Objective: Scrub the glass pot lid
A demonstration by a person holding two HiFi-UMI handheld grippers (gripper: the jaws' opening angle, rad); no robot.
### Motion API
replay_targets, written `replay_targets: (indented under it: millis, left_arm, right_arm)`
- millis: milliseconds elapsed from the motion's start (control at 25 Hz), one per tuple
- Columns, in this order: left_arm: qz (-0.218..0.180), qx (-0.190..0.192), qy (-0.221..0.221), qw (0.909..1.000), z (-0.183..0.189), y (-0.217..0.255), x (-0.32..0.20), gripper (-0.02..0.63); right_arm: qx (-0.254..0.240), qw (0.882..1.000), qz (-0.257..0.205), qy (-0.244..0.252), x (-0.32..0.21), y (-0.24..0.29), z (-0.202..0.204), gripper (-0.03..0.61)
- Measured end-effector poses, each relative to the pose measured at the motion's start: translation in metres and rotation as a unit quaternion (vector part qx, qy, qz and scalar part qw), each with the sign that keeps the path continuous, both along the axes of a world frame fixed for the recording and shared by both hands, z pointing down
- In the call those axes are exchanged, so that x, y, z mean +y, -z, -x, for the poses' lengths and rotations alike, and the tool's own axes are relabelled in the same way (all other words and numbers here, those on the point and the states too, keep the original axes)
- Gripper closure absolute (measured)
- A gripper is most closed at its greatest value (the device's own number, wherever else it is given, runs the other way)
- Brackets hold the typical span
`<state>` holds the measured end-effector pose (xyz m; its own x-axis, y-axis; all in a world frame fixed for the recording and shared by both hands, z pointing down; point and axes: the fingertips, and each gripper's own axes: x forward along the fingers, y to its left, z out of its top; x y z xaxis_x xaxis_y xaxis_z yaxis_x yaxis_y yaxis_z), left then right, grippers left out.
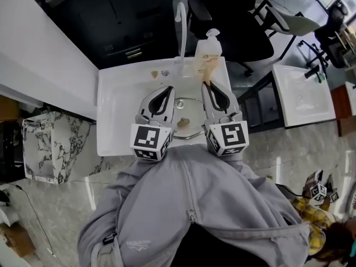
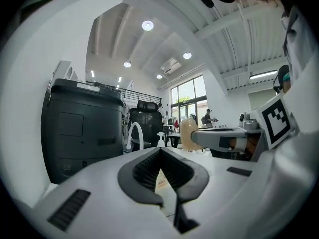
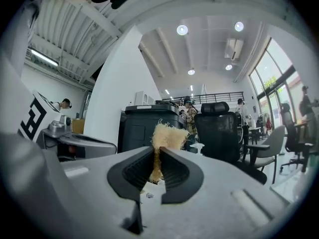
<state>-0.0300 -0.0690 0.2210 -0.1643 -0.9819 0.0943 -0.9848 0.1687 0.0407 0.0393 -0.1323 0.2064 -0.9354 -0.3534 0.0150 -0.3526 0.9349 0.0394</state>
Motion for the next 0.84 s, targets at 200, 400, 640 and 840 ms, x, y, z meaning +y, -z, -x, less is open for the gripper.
replay_targets:
  millis: [200,400,640,840]
  left_arm:
    - [-0.007,-0.013,0.011,0.9998,0.001,0.005,-0.006,0.607]
    - [-0.009,-0.006,0.017,0.9998,-0.007,0.003,-0.008,0.607]
    - [-0.011,-0.011,0.025,0.9996,-0.018,-0.003,-0.009,0.607]
    - [-0.011,-0.008,0.027,0.9995,-0.023,-0.009,-0.009,0.607]
  right_arm:
    - [-0.008,1.000,-0.004,0.000,-0.006,0.004,-0.008,0.543]
    - [-0.006,1.000,-0.003,0.004,-0.009,0.000,-0.014,0.543]
    - [-0.007,1.000,-0.007,0.017,-0.010,-0.005,-0.021,0.543]
    - [-0.010,1.000,-0.006,0.023,-0.009,-0.008,-0.022,0.543]
